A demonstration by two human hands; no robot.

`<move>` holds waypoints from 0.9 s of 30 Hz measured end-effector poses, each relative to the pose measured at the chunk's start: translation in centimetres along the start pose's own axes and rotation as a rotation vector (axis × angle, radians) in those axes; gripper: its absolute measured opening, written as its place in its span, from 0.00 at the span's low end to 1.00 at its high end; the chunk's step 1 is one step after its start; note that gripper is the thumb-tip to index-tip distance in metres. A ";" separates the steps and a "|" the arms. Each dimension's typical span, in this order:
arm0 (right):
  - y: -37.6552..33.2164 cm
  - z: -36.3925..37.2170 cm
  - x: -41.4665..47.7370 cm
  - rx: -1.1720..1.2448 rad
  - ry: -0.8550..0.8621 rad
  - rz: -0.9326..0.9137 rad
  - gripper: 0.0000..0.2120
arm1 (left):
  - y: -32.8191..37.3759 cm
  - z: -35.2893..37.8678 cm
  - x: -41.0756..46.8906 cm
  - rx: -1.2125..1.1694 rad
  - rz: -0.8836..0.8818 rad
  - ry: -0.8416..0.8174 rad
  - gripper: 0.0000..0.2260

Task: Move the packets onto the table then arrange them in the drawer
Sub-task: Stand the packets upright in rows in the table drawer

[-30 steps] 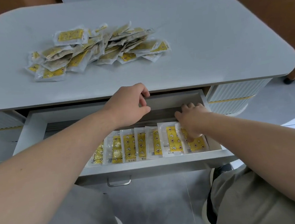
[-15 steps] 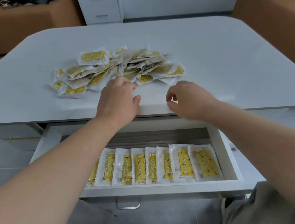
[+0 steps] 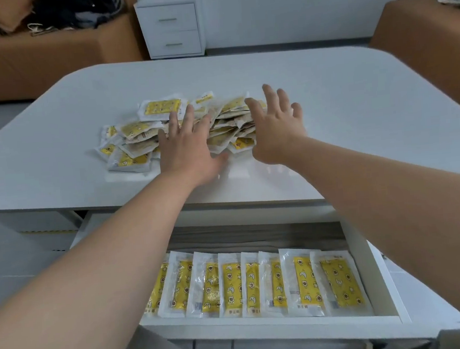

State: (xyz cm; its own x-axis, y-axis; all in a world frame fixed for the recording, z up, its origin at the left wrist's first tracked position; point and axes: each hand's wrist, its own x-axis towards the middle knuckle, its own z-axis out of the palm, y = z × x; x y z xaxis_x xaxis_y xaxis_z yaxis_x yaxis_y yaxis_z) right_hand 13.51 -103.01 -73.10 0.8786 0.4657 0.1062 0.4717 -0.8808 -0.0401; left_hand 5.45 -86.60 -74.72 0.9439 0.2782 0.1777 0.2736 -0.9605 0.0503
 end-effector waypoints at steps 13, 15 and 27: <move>0.8 0.5 -0.9 0.075 -0.166 -0.038 0.36 | -1.3 1.7 -0.5 -0.003 0.098 -0.222 0.23; 1.5 0.7 -2.4 0.073 -0.164 -0.046 0.37 | -0.9 1.3 -1.7 0.013 0.138 -0.238 0.23; 4.3 0.4 -8.7 0.162 -0.218 -0.032 0.40 | 1.5 0.2 -7.4 -0.028 0.193 -0.198 0.28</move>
State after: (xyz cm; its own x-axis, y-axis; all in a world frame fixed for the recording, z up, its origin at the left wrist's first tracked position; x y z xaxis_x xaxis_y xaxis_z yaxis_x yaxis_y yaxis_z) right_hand 7.92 -110.84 -74.57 0.8501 0.5160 -0.1056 0.4900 -0.8483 -0.2006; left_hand -1.08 -90.14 -76.16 0.9966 0.0818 -0.0087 0.0822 -0.9947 0.0613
